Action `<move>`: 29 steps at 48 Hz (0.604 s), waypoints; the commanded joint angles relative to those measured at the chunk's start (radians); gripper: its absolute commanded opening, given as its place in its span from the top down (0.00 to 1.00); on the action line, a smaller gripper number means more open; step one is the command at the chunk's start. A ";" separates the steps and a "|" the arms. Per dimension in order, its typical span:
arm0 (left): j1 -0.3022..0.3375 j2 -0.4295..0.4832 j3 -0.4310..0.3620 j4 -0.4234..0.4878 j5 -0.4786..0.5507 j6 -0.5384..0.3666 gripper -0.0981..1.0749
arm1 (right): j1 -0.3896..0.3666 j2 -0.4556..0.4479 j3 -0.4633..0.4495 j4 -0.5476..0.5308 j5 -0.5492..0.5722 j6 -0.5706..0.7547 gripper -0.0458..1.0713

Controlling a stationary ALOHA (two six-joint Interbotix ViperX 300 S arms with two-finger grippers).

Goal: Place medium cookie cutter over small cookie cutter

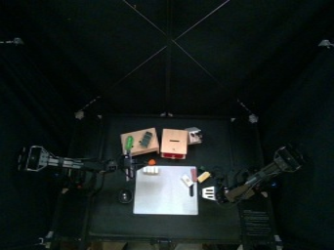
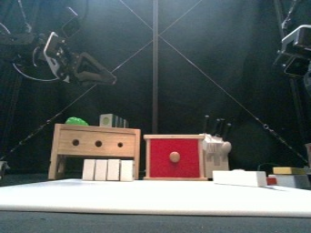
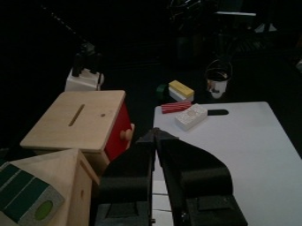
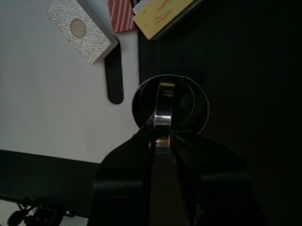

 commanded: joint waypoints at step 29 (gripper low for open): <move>0.003 -0.005 -0.012 0.000 0.018 -0.002 0.49 | -0.011 0.035 0.011 -0.018 -0.048 0.000 0.43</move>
